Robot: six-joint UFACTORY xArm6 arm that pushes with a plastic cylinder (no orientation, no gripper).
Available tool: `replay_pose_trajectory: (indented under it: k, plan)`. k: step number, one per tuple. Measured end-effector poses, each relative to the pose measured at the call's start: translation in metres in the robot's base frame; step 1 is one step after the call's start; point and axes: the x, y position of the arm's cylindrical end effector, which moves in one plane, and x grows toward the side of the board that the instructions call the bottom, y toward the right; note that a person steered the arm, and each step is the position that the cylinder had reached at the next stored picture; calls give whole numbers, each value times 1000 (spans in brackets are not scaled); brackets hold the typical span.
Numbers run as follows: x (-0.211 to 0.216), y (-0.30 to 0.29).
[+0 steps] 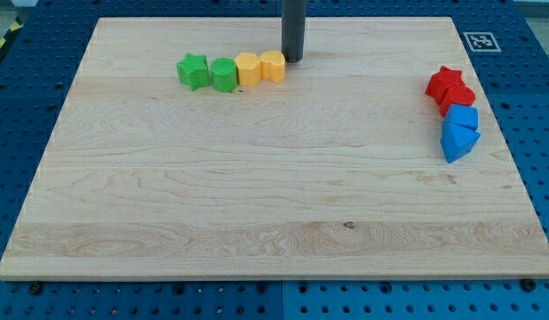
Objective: Push the green star towards down
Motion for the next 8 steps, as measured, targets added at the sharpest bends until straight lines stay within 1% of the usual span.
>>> replay_pose_trajectory:
  k: [1,2,3,4,5,7,8]
  plan:
    - [-1,0]
    - [-23,-5]
    - [-43,-31]
    - [-44,-71]
    - [-44,-117]
    - [-23,-147]
    - [-7,-149]
